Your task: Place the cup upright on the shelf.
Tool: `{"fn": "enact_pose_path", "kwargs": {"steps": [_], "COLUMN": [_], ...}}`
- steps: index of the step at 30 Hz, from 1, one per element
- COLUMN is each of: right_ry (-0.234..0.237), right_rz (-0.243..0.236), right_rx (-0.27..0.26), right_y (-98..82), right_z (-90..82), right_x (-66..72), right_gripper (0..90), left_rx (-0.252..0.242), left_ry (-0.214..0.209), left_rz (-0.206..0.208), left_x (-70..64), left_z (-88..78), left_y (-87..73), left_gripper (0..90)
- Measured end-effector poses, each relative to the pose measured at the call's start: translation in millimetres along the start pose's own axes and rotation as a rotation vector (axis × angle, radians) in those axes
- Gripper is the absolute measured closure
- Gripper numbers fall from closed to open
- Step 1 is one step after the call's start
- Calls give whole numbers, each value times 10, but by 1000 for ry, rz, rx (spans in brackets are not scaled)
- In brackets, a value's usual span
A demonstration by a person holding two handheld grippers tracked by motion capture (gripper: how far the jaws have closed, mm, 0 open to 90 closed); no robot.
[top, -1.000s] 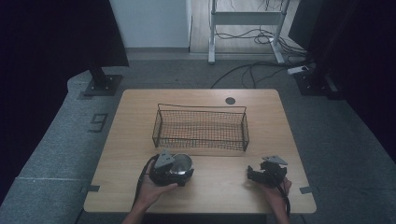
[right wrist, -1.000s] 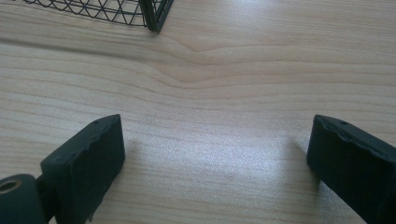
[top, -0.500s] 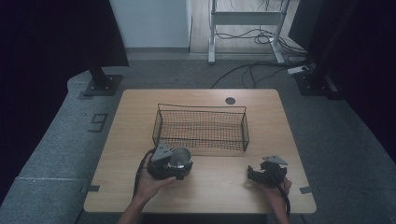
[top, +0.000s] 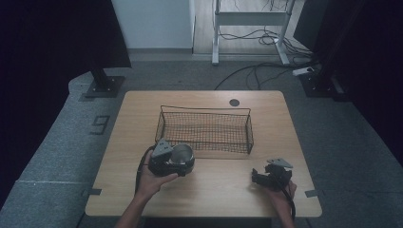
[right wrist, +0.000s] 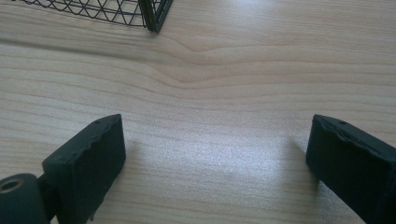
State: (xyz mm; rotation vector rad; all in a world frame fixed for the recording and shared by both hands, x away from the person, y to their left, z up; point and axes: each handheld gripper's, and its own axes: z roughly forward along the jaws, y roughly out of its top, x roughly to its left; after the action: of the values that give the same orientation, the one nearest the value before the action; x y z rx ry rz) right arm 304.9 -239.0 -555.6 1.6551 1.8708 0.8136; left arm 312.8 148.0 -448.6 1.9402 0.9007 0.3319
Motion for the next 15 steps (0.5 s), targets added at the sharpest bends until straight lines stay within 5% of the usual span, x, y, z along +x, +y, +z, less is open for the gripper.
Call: {"fn": "enact_pose_path", "kwargs": {"steps": [15], "right_ry": [-1], "right_rz": [3], "right_rx": [-2], "right_y": [-1], "right_z": [-1], "right_x": [-1], "right_gripper": [54], "left_rx": [-12], "left_ry": [5], "left_rz": [0], "left_x": [72], "left_z": [33], "left_y": [93], "left_gripper": [145]}}
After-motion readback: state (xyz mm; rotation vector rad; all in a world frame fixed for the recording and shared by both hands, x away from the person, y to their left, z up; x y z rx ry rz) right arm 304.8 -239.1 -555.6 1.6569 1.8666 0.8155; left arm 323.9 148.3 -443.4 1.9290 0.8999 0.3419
